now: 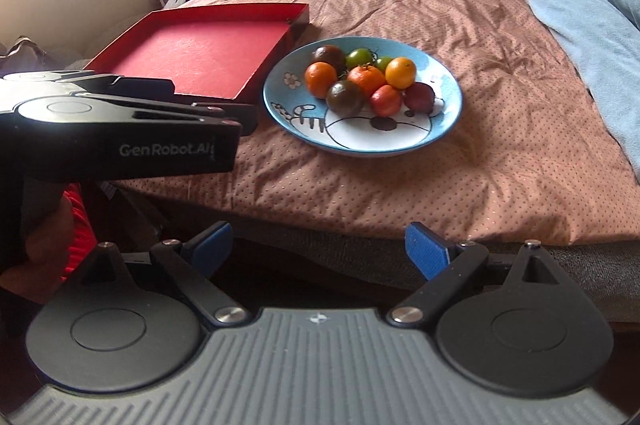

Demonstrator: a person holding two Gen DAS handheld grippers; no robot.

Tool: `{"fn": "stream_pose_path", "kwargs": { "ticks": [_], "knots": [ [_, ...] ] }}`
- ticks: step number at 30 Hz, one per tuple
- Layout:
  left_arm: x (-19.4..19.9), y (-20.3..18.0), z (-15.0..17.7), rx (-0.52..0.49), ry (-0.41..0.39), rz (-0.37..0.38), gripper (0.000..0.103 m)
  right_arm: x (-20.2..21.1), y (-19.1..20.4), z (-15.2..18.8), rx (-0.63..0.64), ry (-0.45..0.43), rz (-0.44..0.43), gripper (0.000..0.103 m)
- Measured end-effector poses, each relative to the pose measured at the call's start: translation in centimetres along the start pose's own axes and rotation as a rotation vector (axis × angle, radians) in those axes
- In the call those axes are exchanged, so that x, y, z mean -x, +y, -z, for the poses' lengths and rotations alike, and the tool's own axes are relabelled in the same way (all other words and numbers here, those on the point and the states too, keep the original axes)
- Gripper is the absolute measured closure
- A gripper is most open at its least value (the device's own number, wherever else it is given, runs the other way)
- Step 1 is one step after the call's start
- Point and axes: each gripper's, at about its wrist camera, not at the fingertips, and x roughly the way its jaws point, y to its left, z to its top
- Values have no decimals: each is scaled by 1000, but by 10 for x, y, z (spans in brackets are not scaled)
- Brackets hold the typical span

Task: Organize fruits

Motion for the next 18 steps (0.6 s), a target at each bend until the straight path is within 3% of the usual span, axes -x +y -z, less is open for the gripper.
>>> {"fn": "stream_pose_path", "kwargs": {
  "ticks": [18],
  "knots": [
    [-1, 2, 4, 1, 6, 4, 23, -10, 11, -2, 16, 25, -17, 7]
  ]
}}
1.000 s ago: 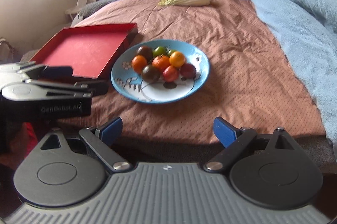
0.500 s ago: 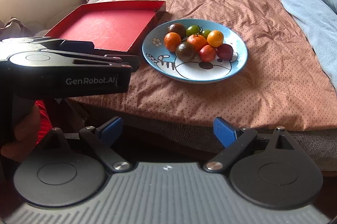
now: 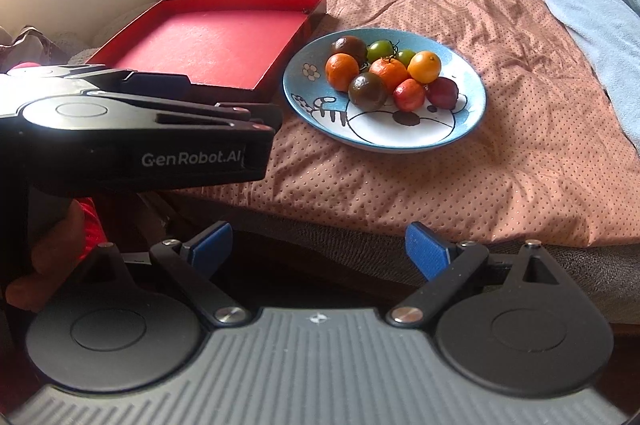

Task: Organize fruits

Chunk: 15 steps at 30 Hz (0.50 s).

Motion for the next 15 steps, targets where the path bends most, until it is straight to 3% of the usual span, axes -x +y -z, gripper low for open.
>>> {"fn": "stream_pose_path", "kwargs": {
  "ticks": [15],
  "knots": [
    [1, -3, 2, -19, -5, 3, 23, -1, 1, 1, 3, -3, -3, 7]
  ]
}}
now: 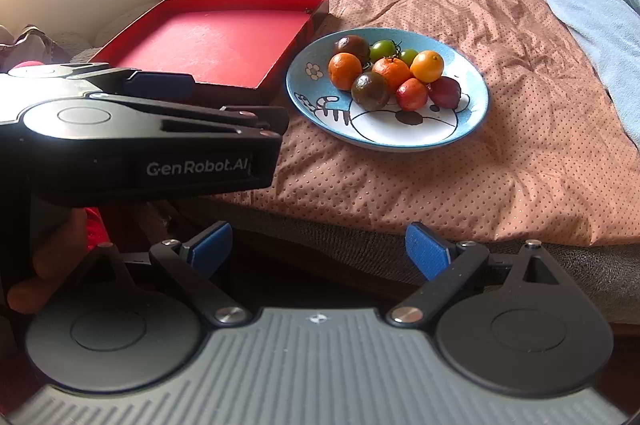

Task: Organize fruits

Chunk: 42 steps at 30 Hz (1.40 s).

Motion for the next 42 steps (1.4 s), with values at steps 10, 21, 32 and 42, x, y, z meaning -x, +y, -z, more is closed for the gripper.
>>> {"fn": "stream_pose_path", "kwargs": {
  "ticks": [10, 21, 32, 42],
  "knots": [
    [0, 0, 0, 1, 2, -1, 23, -1, 1, 1, 1, -1, -3, 7],
    [0, 0, 1, 1, 2, -1, 23, -2, 2, 1, 1, -1, -6, 7],
    [1, 0, 1, 1, 3, -2, 23, -4, 4, 1, 1, 3, -10, 7],
    [0, 1, 1, 1, 4, -3, 23, -5, 4, 0, 2, 2, -19, 7]
  ]
}}
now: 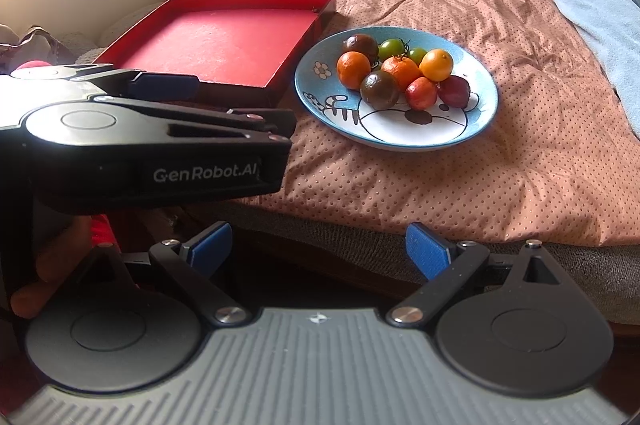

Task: Organize fruits

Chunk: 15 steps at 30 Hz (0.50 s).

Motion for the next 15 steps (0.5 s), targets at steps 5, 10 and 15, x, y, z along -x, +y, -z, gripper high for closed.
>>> {"fn": "stream_pose_path", "kwargs": {
  "ticks": [5, 10, 15],
  "knots": [
    [-1, 0, 0, 1, 1, 0, 23, 0, -1, -1, 1, 0, -1, 7],
    [-1, 0, 2, 2, 1, -3, 23, 1, 0, -2, 2, -1, -2, 7],
    [0, 3, 2, 18, -9, 8, 28, 0, 0, -3, 2, -1, -3, 7]
  ]
}}
